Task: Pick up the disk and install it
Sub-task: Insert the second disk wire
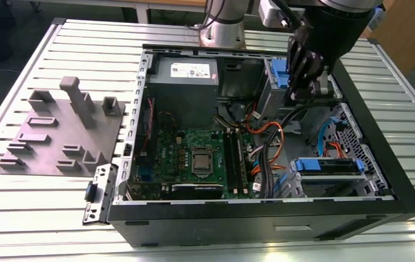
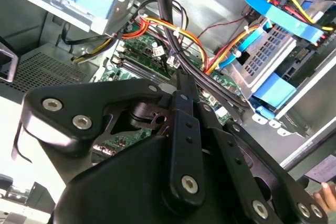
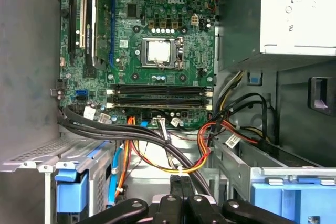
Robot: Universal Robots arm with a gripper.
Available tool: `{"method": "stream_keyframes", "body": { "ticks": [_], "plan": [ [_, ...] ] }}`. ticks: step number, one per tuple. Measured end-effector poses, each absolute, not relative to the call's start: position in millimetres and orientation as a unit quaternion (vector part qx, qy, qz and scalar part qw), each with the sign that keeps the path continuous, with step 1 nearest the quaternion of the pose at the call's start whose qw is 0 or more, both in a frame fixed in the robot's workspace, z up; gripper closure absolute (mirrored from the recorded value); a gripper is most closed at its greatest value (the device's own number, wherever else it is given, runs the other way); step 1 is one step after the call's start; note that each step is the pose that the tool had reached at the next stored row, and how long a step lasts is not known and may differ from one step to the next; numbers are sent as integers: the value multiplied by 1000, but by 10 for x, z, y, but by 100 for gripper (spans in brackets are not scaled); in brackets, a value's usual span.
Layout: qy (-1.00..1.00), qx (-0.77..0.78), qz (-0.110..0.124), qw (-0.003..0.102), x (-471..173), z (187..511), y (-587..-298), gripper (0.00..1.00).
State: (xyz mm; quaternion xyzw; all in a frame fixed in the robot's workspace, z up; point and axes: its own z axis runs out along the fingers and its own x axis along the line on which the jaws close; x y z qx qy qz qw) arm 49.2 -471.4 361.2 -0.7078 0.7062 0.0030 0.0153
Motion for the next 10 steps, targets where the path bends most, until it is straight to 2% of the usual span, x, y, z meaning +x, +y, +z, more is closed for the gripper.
{"method": "stream_keyframes", "body": {
  "ticks": [10],
  "plan": [
    [706,-708,3,15,493,3612,-4732,89]
  ]
}}
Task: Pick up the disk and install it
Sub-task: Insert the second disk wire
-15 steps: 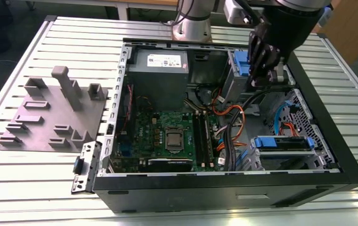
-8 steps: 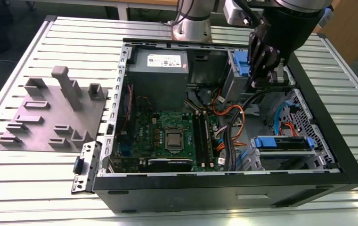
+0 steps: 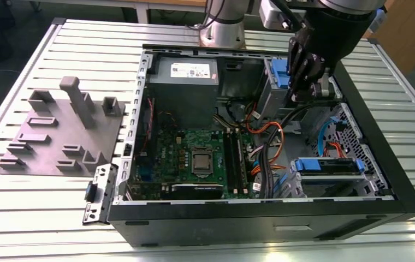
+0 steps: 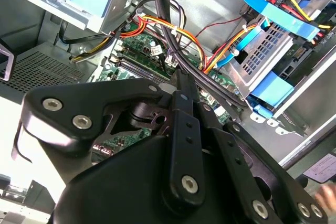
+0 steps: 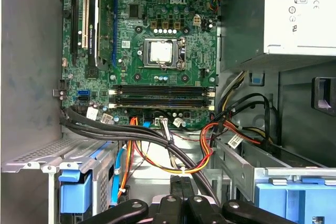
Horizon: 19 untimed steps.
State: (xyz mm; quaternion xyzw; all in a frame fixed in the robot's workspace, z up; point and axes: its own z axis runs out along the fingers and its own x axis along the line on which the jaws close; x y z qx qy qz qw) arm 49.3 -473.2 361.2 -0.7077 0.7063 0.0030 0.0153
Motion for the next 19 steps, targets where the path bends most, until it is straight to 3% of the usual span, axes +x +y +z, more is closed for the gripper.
{"method": "stream_keyframes", "body": {
  "ticks": [19],
  "plan": [
    [706,-708,3,15,575,3613,-4732,89]
  ]
}}
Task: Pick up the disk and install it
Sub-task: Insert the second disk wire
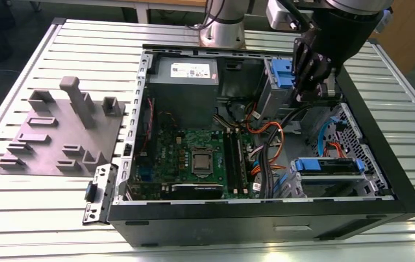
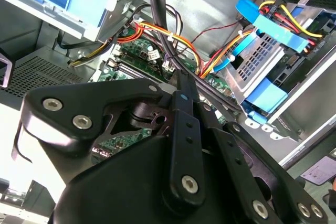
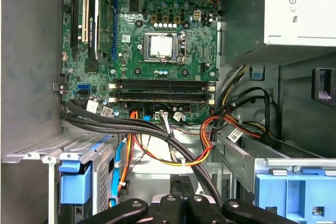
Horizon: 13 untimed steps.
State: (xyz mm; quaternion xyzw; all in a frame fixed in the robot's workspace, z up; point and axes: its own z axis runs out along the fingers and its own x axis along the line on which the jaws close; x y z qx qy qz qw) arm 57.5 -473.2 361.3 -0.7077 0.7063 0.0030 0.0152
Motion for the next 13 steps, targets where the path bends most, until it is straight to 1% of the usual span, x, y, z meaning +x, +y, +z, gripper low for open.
{"method": "stream_keyframes", "body": {
  "ticks": [13],
  "plan": [
    [706,-708,4,14,671,3612,-4738,89]
  ]
}}
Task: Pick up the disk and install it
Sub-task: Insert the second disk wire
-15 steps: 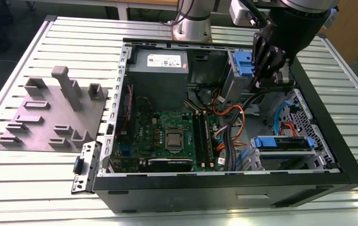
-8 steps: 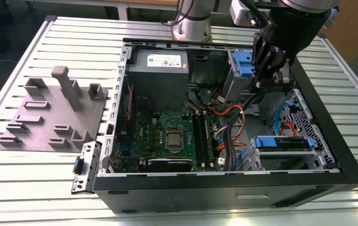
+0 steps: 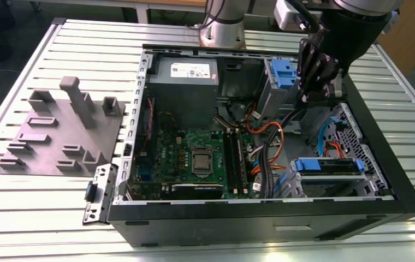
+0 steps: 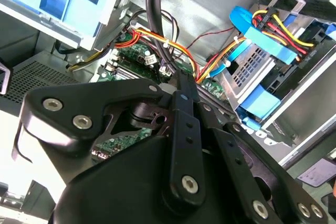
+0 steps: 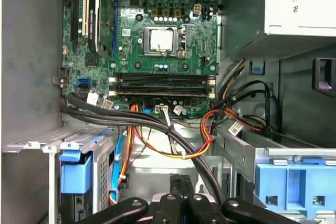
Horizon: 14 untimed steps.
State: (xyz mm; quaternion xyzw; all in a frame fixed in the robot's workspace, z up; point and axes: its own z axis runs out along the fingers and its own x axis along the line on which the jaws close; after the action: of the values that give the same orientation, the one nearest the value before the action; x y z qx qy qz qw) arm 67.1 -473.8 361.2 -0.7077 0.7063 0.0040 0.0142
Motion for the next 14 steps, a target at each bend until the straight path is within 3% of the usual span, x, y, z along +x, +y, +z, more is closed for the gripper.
{"method": "stream_keyframes", "body": {
  "ticks": [14],
  "plan": [
    [706,-708,4,14,673,3784,-4757,89]
  ]
}}
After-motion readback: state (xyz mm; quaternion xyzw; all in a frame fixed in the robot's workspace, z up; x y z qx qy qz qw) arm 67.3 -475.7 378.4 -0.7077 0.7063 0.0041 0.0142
